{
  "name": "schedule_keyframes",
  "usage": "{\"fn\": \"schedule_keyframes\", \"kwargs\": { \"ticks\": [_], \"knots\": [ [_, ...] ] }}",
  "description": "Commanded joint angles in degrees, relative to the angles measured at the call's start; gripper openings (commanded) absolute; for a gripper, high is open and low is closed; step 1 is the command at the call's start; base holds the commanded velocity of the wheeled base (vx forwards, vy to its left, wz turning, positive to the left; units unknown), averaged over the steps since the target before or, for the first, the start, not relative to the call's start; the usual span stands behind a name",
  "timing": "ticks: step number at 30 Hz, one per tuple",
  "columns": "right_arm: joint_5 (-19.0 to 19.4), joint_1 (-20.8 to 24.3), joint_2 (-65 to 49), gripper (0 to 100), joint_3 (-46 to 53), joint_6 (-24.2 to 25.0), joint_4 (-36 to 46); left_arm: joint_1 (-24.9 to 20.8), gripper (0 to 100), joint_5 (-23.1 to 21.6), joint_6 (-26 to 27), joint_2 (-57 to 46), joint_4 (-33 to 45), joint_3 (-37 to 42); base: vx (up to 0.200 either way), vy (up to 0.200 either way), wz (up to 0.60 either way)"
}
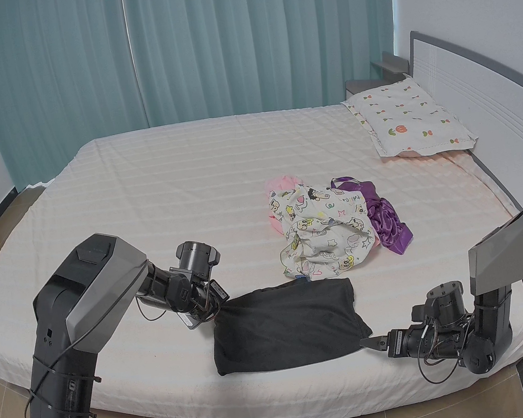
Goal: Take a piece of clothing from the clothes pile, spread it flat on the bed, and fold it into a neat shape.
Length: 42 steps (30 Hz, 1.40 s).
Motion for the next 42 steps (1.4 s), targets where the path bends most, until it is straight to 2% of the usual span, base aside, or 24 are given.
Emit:
{"fn": "schedule_keyframes", "kwargs": {
  "ticks": [1, 6, 12, 15, 17, 19, 24, 28, 30, 33, 37, 38, 40, 41, 42],
  "knots": [
    [0.02, -0.25, -0.7, 100, 0.62, 0.2, -0.03, 0.08, 100, 0.26, -0.01, -1.64, -0.45, 0.63, 0.0, 0.0, 0.0],
    [0.02, -1.12, -1.49, 100, 1.86, 0.29, -2.14, 1.31, 100, -0.18, -0.18, -4.19, -0.63, 2.57, 0.0, 0.0, 0.0],
    [-0.07, -5.17, -9.23, 100, 4.32, 0.9, -4.16, 3.42, 100, -4.84, -0.01, -15.61, -6.69, 14.61, 0.0, 0.0, 0.0],
    [-0.51, -8.86, -19.6, 100, 5.02, 0.9, -1.79, 3.6, 100, -5.28, 0.52, -28.71, -16.45, 29.46, 0.0, 0.0, 0.0],
    [-0.69, -9.65, -22.32, 100, 5.55, 0.9, -1.0, 3.6, 100, -5.28, 0.43, -31.79, -18.56, 32.8, 0.0, 0.0, 0.0],
    [-0.69, -10.97, -29.0, 100, 8.18, 0.9, 0.58, 4.21, 100, -5.19, 0.7, -38.38, -22.34, 39.66, 0.0, 0.0, 0.0],
    [-1.39, -13.08, -42.01, 100, 14.07, 0.64, 1.28, 5.88, 100, -5.19, 2.1, -52.18, -27.26, 50.03, 0.0, 0.0, 0.0],
    [-1.74, -14.13, -51.68, 100, 19.61, -0.15, 1.55, 6.15, 100, -5.02, 3.33, -62.99, -27.61, 56.97, 0.0, 0.0, 0.0],
    [-1.65, -14.4, -53.44, 100, 20.22, -0.41, 1.64, 6.06, 100, -4.93, 3.33, -65.01, -27.61, 58.11, 0.0, 0.0, 0.0],
    [-2.18, -17.12, -64.95, 100, 20.22, -0.77, 9.28, 6.06, 100, -4.58, 3.51, -76.17, -27.52, 63.83, 0.0, 0.0, 0.0],
    [-1.74, -17.3, -78.75, 100, 20.22, -3.23, 22.64, 6.06, 100, -2.38, 4.12, -86.54, -26.91, 68.48, 0.0, 0.0, 0.0],
    [-1.65, -17.3, -79.71, 100, 20.22, -3.49, 23.61, 6.06, 100, -2.11, 4.48, -87.07, -26.91, 68.92, 0.0, 0.0, 0.0],
    [-0.69, -17.3, -88.06, 100, 20.22, -4.72, 31.43, 6.06, 100, 0.79, 8.87, -92.08, -26.91, 72.97, 0.0, 0.0, 0.0],
    [-0.6, -17.3, -88.68, 100, 20.22, -4.72, 31.87, 6.06, 100, 0.96, 9.13, -92.34, -27.0, 73.23, 0.0, 0.0, 0.0],
    [-0.07, -17.3, -94.92, 100, 20.22, -5.25, 37.85, 6.06, 100, 3.33, 12.12, -96.21, -26.91, 76.13, 0.0, 0.0, 0.0]
  ]
}}
